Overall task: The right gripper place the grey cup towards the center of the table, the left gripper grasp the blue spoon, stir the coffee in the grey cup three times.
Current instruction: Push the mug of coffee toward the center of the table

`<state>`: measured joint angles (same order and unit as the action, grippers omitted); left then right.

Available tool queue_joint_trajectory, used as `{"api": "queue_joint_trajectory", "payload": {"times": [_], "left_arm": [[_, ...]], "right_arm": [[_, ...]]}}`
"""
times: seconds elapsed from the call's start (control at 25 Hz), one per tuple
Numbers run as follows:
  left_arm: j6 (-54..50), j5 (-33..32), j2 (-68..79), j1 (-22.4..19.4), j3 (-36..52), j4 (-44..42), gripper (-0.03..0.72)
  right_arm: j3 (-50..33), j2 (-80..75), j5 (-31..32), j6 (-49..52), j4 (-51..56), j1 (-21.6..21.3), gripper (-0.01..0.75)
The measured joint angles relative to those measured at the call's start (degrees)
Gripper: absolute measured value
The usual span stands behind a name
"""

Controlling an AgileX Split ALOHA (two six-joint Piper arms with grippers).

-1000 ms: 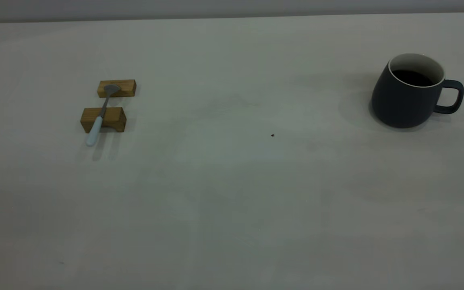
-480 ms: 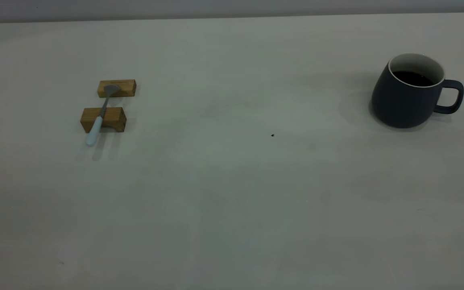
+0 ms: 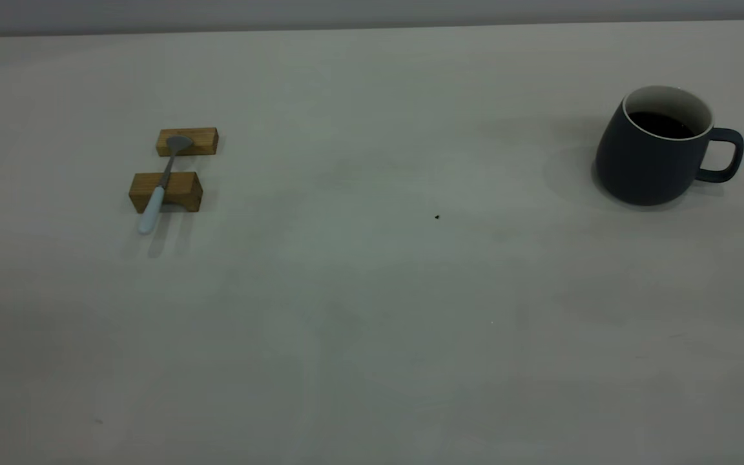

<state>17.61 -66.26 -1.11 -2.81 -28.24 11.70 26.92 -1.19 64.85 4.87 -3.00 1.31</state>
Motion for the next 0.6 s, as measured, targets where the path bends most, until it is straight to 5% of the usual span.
{"api": "queue_joint_trajectory", "payload": {"times": [0.16,0.28,0.48,0.6], "left_arm": [[0.0,0.0,0.0,0.0,0.0,0.0,0.533],[0.0,0.0,0.0,0.0,0.0,0.0,0.533],[0.0,0.0,0.0,0.0,0.0,0.0,0.533],[0.0,0.0,0.0,0.0,0.0,0.0,0.533]], "right_arm": [[0.45,-3.81,-1.29,-2.76,4.61,0.0,0.279],[1.14,-11.11,-4.4,-5.96,7.85,0.0,0.385],[1.26,-27.32,-13.05,-14.88,13.12,0.0,0.55],[1.26,-37.53,-20.79,-22.57,14.46,0.0,0.58]]}}
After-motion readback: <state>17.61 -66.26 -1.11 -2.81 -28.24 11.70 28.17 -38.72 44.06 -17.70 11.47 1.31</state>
